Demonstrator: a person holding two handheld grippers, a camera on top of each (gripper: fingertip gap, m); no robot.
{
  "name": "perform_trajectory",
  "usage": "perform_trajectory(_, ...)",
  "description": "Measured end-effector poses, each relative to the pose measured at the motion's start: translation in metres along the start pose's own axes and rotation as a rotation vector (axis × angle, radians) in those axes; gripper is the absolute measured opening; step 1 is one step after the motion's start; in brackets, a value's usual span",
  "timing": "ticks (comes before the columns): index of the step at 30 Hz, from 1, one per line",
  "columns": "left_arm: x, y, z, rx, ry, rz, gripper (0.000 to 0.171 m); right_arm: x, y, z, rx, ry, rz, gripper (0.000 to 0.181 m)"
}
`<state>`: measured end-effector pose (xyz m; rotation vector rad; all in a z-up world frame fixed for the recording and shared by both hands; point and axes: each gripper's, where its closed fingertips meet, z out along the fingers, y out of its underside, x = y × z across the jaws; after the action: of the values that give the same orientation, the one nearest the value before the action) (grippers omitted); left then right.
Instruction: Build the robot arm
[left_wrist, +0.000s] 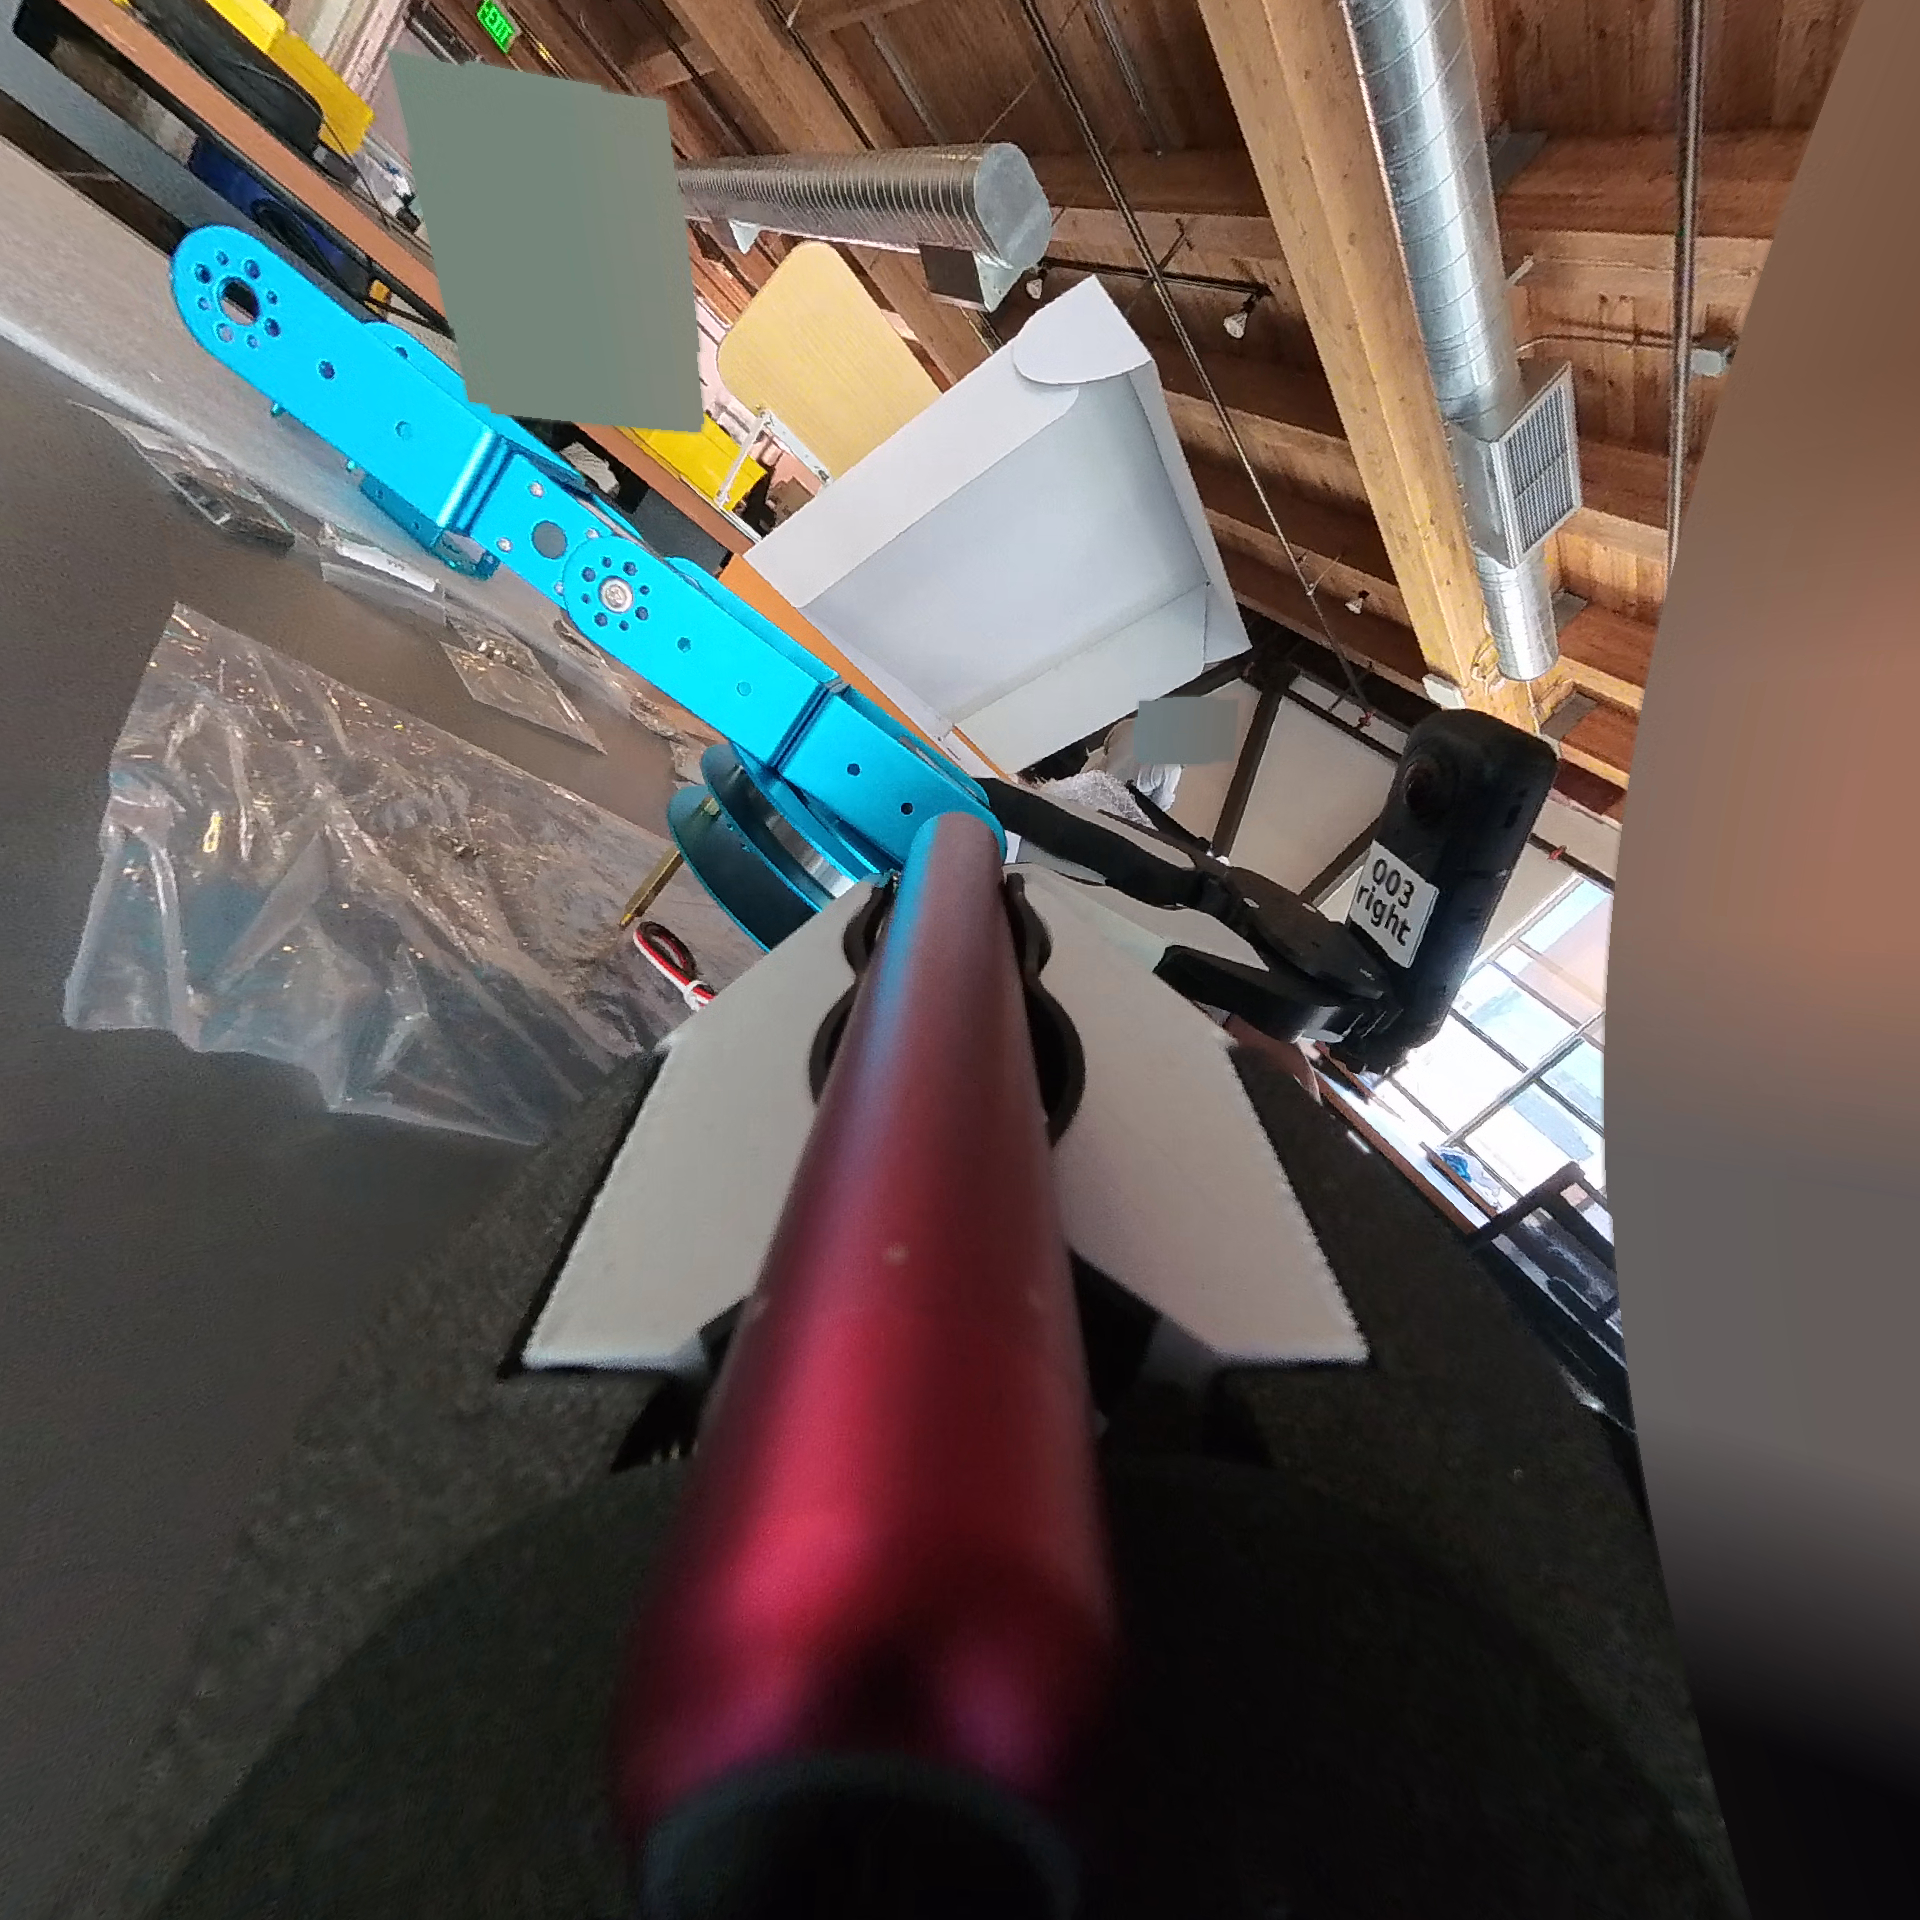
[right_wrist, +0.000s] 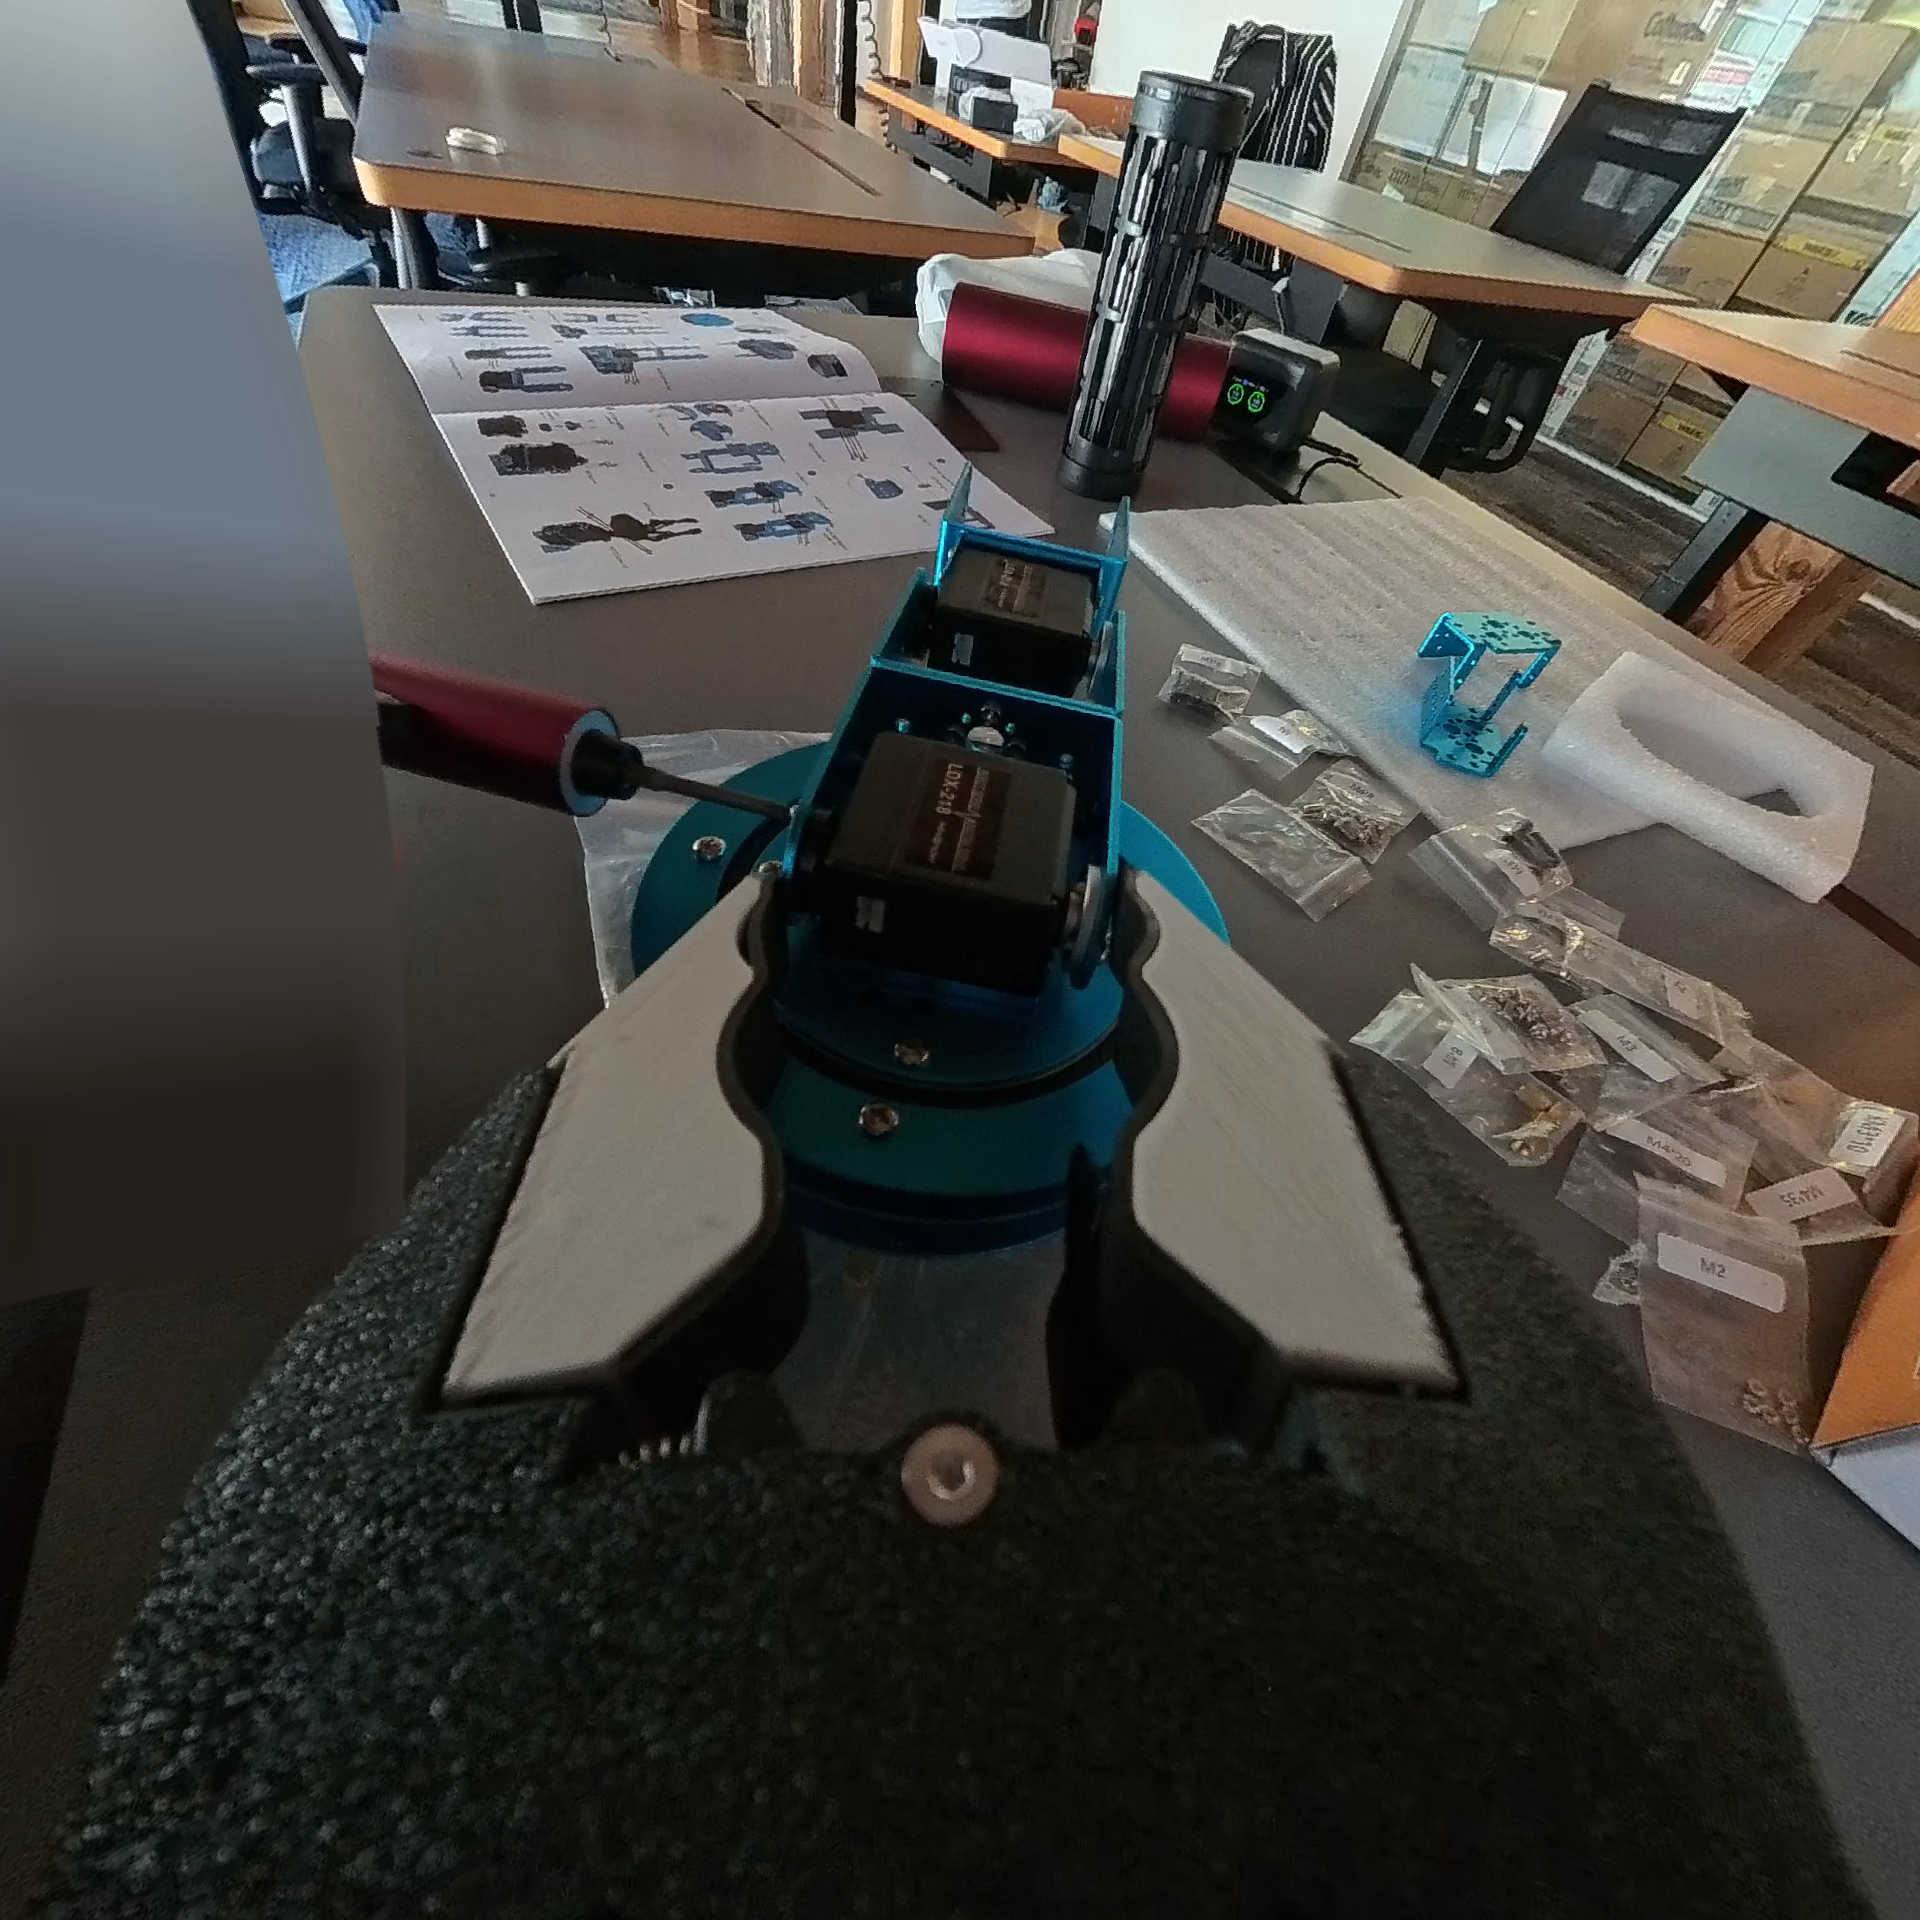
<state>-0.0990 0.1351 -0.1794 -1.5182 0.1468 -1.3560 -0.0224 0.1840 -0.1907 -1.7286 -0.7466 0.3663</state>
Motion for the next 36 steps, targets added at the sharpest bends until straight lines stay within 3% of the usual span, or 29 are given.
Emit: perform_trajectory(36, 0.0035, -0.0015, 0.0009, -0.027, -0.034, 0.043, 0.021, -0.0012, 0.0004, -0.0002, -0.006, 0.0, -0.01, 0.062)
